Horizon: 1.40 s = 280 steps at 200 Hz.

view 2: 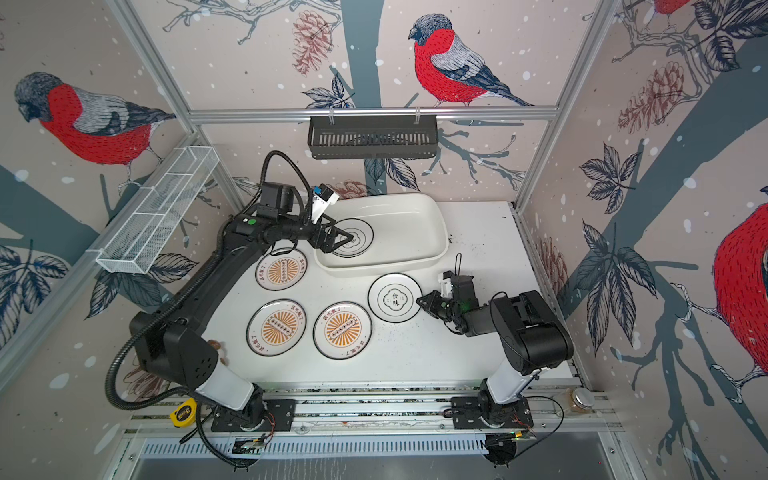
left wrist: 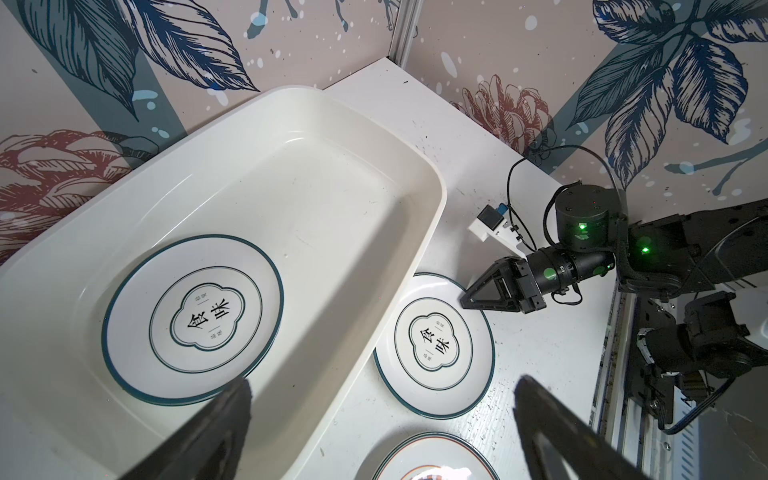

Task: Place the plates into the plastic bin on the countertop
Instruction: 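Grip the plate rim nearest the robot with the right gripper and tilt it up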

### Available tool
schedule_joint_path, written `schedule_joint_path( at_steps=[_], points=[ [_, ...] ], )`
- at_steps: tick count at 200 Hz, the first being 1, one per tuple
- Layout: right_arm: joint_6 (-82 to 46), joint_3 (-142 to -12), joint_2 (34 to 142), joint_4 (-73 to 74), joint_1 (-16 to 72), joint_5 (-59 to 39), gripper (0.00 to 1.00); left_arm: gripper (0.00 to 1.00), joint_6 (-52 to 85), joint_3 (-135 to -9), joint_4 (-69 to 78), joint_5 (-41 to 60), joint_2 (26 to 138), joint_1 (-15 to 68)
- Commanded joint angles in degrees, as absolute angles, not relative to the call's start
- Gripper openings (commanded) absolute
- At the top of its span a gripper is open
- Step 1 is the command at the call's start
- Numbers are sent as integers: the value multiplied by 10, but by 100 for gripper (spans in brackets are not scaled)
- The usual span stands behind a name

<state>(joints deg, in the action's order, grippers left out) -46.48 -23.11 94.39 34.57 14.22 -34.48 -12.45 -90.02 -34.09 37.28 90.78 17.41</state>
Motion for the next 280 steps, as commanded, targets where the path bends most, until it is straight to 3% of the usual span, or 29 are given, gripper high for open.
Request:
schedule_joint_path(
  at_steps=[1, 62, 149, 280],
  points=[
    [-468, -226, 943, 319, 142, -336, 13, 98, -135, -900, -345, 379, 903, 174],
    [-471, -214, 929, 331, 132, -351, 4, 98, -134, -901, -344, 379, 903, 174],
    [-473, -192, 863, 320, 107, -393, 2, 98, -127, -911, -348, 379, 907, 174],
    [-382, -185, 688, 102, 68, -417, 1, 98, -117, -937, -355, 369, 928, 174]
  ],
)
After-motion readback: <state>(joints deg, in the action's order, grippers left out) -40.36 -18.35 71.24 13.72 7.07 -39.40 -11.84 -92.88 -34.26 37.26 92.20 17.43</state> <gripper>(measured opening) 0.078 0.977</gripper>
